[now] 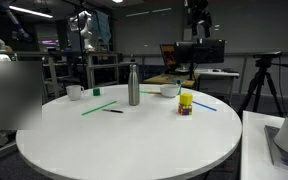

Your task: Take the yellow block and put it on the table

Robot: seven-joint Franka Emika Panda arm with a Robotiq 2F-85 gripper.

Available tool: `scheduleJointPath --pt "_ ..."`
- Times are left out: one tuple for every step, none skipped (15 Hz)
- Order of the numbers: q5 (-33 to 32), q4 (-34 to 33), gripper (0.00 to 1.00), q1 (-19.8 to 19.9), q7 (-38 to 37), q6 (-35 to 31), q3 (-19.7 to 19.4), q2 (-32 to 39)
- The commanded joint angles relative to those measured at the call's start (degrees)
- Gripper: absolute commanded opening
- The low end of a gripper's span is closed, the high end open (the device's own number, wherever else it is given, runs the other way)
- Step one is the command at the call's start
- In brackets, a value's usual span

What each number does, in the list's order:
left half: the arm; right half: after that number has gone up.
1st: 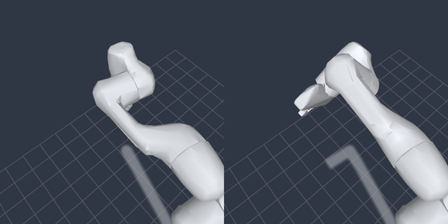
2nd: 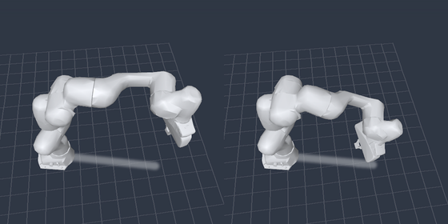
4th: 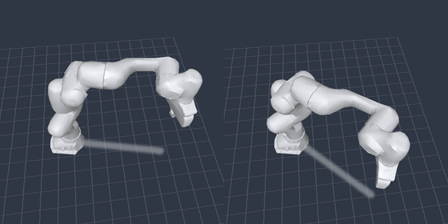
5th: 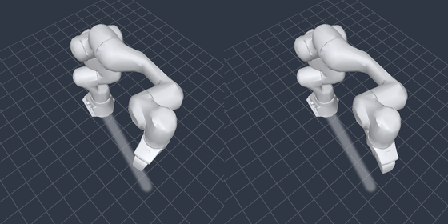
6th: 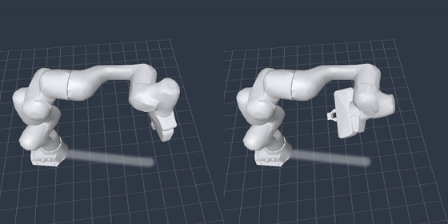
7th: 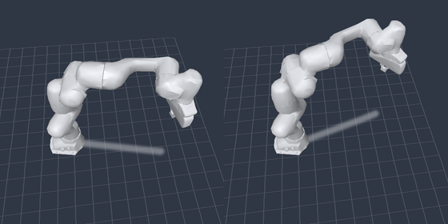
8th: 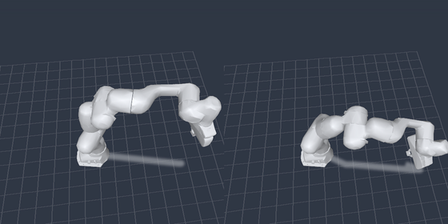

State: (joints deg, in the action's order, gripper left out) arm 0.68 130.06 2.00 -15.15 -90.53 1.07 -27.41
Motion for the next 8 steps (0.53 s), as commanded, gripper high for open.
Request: scheduleJointPath --pt "-2.4 0.1 1.00 2.5 -6.2 -6.6 1.1 2.7" --pt "-3.3 0.4 1.00 2.9 -7.4 -9.3 1.2 3.4" --pt "-3.6 0.7 1.00 3.2 -8.5 -11.7 1.1 4.2" --pt "-4.2 1.1 1.00 3.4 -9.4 -14.3 1.0 5.0" --pt "-4.3 1.3 1.00 3.6 -10.2 -16.5 0.9 6.2" --pt "-4.7 1.4 1.00 3.9 -10.9 -18.3 0.8 7.2" --pt "-4.9 1.5 1.00 4.0 -11.4 -20.2 0.7 8.3" --pt "-5.0 1.6 1.00 4.2 -12.1 -21.6 0.5 9.3"
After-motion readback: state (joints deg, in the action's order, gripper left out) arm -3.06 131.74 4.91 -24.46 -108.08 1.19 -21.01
